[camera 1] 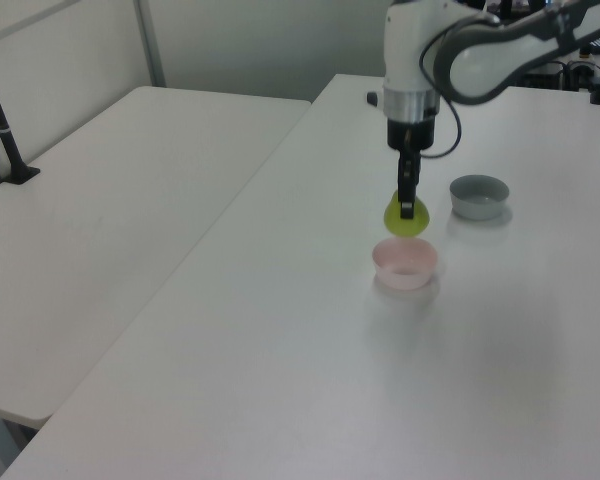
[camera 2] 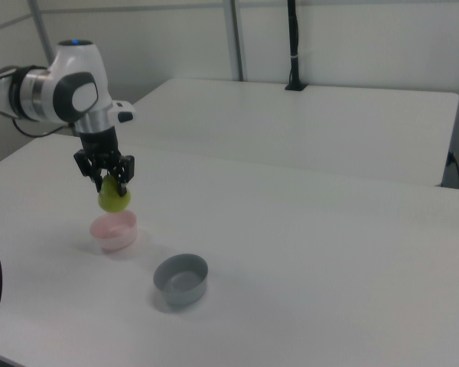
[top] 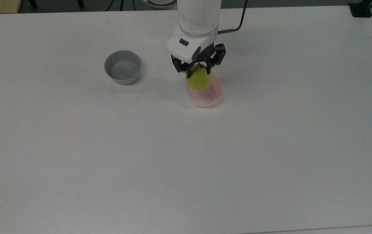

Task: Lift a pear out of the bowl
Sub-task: 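Carry the held pear past the grey bowl to open table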

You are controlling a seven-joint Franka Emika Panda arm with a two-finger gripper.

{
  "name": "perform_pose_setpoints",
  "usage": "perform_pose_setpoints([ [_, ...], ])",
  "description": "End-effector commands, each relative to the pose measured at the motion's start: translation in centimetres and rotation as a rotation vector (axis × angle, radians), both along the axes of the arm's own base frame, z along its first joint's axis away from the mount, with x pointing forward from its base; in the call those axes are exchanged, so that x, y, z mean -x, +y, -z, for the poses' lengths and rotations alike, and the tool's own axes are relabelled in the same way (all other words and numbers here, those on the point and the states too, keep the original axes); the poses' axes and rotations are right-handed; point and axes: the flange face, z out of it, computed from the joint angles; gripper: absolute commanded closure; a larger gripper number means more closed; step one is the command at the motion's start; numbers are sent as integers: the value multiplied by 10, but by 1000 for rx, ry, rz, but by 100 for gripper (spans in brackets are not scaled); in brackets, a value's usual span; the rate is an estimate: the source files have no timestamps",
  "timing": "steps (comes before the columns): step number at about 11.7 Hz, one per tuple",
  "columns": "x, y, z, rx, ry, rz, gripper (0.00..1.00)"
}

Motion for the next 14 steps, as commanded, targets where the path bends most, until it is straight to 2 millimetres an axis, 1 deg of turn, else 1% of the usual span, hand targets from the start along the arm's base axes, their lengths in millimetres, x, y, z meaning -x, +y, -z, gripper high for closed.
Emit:
perform_pose_setpoints([
  [1,9,-22,-64,14,15,50,100],
  [2,11,-30,-86,7,17,63,100],
  [3,12,-44,-101,4,14,83,100],
  [5,17,-51,-132,2,8,92,100],
  [7,22,-66,-154,0,8,105,100],
  [8,23,-76,-162,1,3,114,100],
  [9,24,-90,-168,-1,-10,120,100],
  [11,22,-125,-170,-3,-20,70,100],
  [12,21,-149,-169,-4,-27,50,100],
  [14,19,-187,-163,-8,-28,-33,100],
])
